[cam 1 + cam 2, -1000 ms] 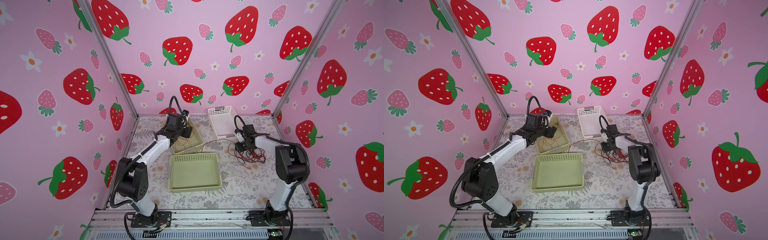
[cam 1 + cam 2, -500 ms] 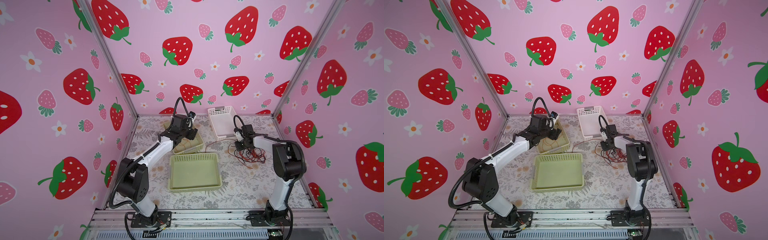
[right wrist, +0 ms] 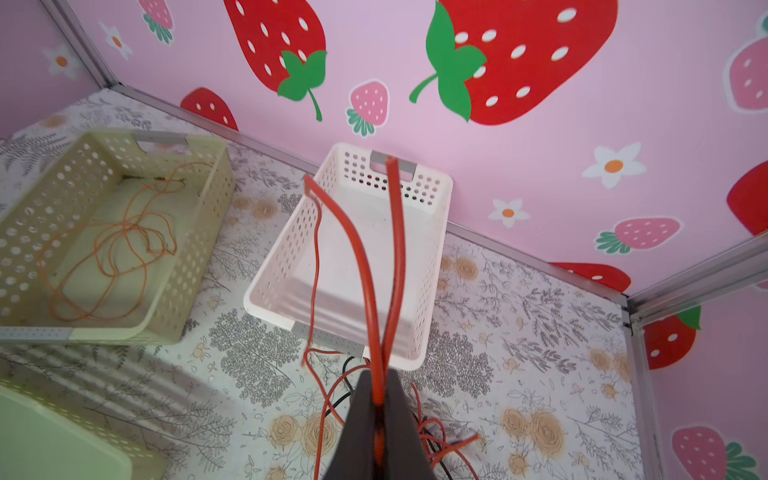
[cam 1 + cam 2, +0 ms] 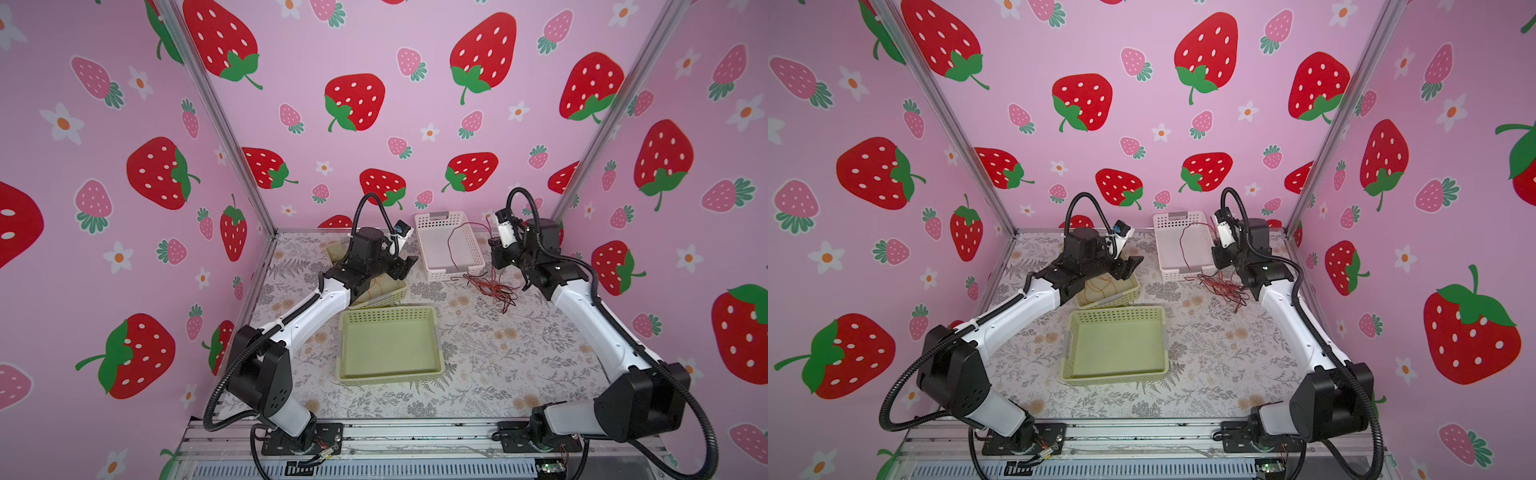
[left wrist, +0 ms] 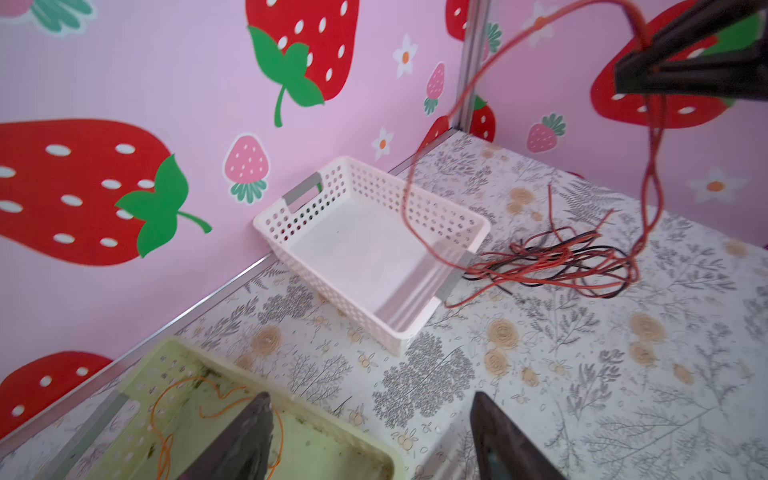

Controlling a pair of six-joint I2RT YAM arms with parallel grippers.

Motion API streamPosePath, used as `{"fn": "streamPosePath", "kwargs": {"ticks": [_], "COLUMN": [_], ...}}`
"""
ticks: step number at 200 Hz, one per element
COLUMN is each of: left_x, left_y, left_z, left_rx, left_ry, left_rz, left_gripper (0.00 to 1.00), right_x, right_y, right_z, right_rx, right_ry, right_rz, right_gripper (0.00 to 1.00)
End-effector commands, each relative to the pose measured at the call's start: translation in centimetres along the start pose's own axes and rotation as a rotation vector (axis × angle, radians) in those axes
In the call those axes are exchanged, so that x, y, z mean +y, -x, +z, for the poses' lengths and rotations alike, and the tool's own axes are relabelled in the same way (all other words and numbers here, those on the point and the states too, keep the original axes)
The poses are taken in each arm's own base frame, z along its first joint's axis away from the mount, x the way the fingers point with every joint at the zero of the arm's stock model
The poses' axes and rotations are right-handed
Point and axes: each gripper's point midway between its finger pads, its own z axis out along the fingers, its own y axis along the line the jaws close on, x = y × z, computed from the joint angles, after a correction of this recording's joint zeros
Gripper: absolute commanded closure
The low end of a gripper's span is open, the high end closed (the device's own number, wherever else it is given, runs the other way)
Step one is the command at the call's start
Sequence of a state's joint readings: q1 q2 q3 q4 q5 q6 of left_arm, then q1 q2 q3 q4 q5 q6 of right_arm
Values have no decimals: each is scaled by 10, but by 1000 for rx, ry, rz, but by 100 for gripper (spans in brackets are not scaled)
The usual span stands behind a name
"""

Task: Untangle the cables
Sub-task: 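Raise the left gripper from the basket while the right gripper lifts a red wire, then lift the red wire high with the right gripper while the left gripper reaches toward it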

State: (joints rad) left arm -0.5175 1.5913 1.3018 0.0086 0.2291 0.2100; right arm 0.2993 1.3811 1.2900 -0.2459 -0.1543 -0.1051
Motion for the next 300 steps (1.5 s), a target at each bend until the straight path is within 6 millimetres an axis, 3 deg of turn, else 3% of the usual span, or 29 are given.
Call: {"fn": "streamPosePath", "kwargs": {"ticks": [1,58,113,161,214,300], "left_x": [-28,-93,-130,-158,-165,-170], "left_y": [57,121,141,142,143,134], "left_z": [-11,-16,-7,5,7,23], "left_rx": [-173,-345,-431,-471,-514,-454], "left_ry": [-107,-303,-426,-511,-554,-564], "left_rz": [81,158,113,54,9,-4], "left_gripper": [25,27,30,35,42,63], "right_x": [10,12,29,48,60,69], "right_y": [23,102,141,142,128,119], "right_z": [-15,-65,-104,-112,-111,-112], "right_rx": [-58,-260,-394,-431,-426,-425], "right_ry": [58,76,168,265,330,371], "right_rz": [-20,-57,-67,-69,-48,-37], "right_gripper": [100,100,100,100,100,100]}}
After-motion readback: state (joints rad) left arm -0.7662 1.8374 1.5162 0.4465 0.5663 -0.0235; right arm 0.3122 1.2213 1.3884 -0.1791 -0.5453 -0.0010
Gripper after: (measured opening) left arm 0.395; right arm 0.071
